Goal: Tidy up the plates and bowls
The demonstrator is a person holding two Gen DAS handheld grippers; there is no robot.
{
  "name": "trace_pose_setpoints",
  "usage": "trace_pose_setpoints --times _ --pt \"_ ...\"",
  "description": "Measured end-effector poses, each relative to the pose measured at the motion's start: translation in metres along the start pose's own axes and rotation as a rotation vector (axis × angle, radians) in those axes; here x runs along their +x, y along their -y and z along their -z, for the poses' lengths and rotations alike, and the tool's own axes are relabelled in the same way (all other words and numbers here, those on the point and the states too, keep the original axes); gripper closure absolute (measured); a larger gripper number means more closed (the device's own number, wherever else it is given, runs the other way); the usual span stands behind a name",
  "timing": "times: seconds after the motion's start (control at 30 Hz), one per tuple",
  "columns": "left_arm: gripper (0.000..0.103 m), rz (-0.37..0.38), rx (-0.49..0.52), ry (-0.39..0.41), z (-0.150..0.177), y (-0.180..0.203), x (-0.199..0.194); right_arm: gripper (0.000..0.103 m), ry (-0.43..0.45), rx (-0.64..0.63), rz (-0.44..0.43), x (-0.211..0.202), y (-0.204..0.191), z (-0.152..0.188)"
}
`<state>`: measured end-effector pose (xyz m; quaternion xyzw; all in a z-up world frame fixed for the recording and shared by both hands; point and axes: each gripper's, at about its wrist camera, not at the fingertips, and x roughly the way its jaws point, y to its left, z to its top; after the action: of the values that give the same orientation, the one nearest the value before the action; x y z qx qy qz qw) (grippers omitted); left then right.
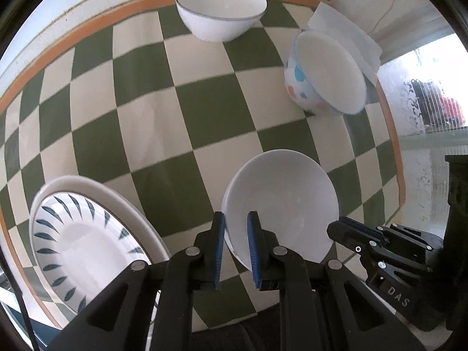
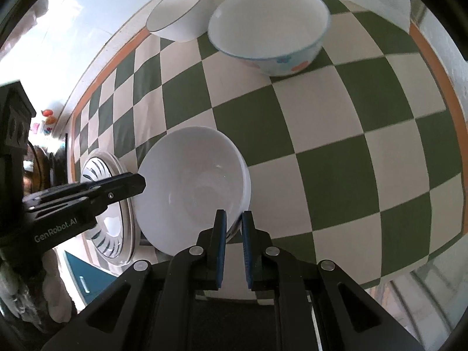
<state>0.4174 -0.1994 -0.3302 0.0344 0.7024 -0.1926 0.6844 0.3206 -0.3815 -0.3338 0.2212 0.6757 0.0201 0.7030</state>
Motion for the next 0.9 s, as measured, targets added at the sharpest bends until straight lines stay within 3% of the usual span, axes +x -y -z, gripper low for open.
trace_pose_setpoints --times 0.03,0.1,0.13,0.2,0.23,0.33,0.53,0.67,0.83,0.9 --pt "0.091 0.004 0.000 0.005 -0.001 -0.001 -0.001 0.091 0.006 -0.007 0.003 -0.001 -0.002 -0.002" --pt "0.091 0.128 -0.022 -0.010 -0.002 -0.001 -0.001 0.091 0.022 -0.019 0.007 -0.005 -0.005 -0.004" --pt "0.091 0.132 -0.017 -0.017 -0.001 0.004 0.000 0.093 0.037 -0.018 -0.007 -0.007 -0.005 -0.006" --pt "0.091 0.058 0.032 -0.009 0.001 0.015 0.006 0.096 0.034 -0.018 -0.081 -0.009 -0.009 -0.008" --pt "0.091 0.044 0.039 -0.016 0.002 0.016 0.010 0.097 0.033 -0.036 -0.059 -0.010 -0.014 -0.009" --pt "0.091 0.052 0.010 -0.042 0.006 0.011 0.017 0.096 0.049 -0.067 0.041 -0.005 -0.021 -0.010" --pt "0.088 0.057 -0.001 0.005 -0.006 0.011 -0.008 0.096 0.034 0.023 -0.020 -0.010 0.007 -0.015" --pt "0.078 0.030 -0.003 0.051 -0.042 0.018 -0.022 0.095 0.066 0.079 -0.056 -0.030 0.029 -0.025" --pt "0.078 -0.017 -0.012 0.047 -0.092 0.026 -0.012 0.072 0.106 0.135 -0.042 -0.050 0.059 -0.057" --pt "0.078 -0.024 -0.007 0.038 -0.105 0.031 -0.006 0.069 0.118 0.141 -0.032 -0.055 0.069 -0.072"
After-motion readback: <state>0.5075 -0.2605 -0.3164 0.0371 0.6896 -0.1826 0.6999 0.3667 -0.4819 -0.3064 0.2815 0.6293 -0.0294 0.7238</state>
